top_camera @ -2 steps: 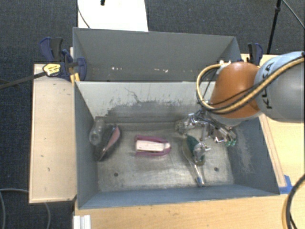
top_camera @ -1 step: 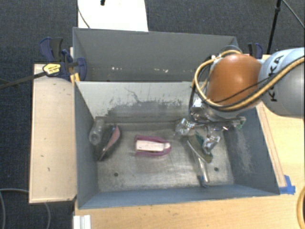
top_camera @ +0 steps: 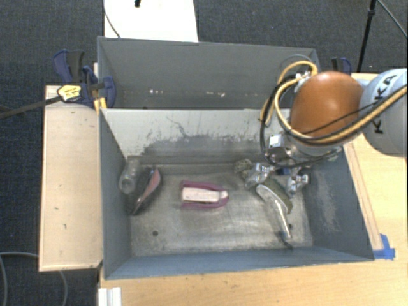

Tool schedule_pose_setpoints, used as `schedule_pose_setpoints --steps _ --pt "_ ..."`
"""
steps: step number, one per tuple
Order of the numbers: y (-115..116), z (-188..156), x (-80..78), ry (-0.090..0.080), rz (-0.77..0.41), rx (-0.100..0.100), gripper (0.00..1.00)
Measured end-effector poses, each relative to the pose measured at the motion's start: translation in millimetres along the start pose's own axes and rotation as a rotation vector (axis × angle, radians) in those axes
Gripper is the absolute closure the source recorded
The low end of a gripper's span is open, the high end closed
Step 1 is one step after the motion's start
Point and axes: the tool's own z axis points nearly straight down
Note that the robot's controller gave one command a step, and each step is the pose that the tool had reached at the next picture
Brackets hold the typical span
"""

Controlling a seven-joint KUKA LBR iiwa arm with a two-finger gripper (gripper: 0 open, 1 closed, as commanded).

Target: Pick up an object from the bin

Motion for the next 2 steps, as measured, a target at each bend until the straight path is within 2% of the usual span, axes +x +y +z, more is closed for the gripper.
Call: schedule_pose_setpoints --steps 1,2 --pt "-4 22 -3.7 0.002 -0.184 -0.001 0.0" --pt "-6 26 9.2 -0.001 -0.401 0.002 0.0"
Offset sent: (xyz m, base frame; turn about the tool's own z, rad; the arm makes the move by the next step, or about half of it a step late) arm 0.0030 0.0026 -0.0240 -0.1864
